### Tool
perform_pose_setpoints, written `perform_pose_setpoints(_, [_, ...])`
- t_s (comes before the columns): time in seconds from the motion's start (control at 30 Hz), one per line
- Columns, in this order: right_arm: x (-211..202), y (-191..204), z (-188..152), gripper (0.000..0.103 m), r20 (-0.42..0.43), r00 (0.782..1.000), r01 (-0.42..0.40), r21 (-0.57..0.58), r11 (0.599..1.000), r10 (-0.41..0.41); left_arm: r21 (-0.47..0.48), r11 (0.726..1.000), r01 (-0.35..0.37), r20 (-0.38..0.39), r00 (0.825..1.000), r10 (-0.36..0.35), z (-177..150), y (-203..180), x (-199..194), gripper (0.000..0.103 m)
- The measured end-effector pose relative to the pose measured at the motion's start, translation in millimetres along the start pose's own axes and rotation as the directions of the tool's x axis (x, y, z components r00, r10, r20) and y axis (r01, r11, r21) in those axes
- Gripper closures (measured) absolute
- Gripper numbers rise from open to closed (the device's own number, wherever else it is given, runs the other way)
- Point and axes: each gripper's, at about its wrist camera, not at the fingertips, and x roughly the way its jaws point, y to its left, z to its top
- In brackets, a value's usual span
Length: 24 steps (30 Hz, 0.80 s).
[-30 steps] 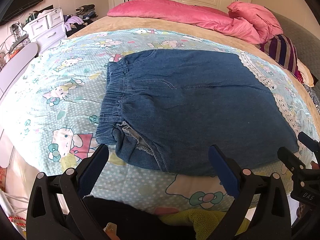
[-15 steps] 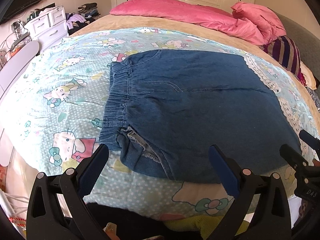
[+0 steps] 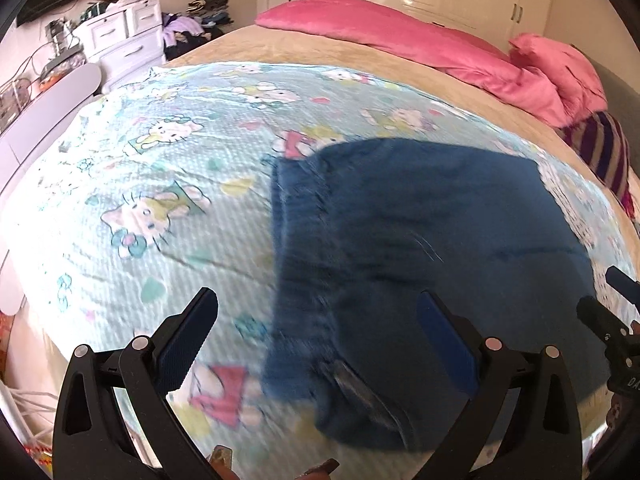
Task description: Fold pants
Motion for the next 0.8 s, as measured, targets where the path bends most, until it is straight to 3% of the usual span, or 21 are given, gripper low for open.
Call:
perform_pose_setpoints(0.27, [53, 3, 53, 0.008, -0.009, 1.0, -0.005, -0.091, 0.996, 0.004, -0.011, 0.999, -0.033, -0.002, 0.999, 0.033, 48, 23, 41, 0.004])
perform_pose_setpoints(0.43, [91, 7, 84, 0.008, -0.035, 0.998, -0.049, -0.141, 0.989, 0.044, -0.02, 0.999, -0.043, -0.022, 0.999, 0.042, 76, 34, 76, 0.004])
perform_pose_setpoints(0.57, [116, 18, 101, 0.008, -0.025, 1.0, -0.01, -0.236, 0.972, 0.004, -0.038, 0.998, -0.055, -0.036, 0.998, 0.054, 91, 41, 101, 0.004])
perform_pose_setpoints(0.8, [167, 24, 129, 0.008, -0.096, 0.995, -0.049, -0.313, 0.948, 0.02, -0.053, 0.999, 0.004, -0.024, 1.0, -0.005, 99, 45, 119, 0.007])
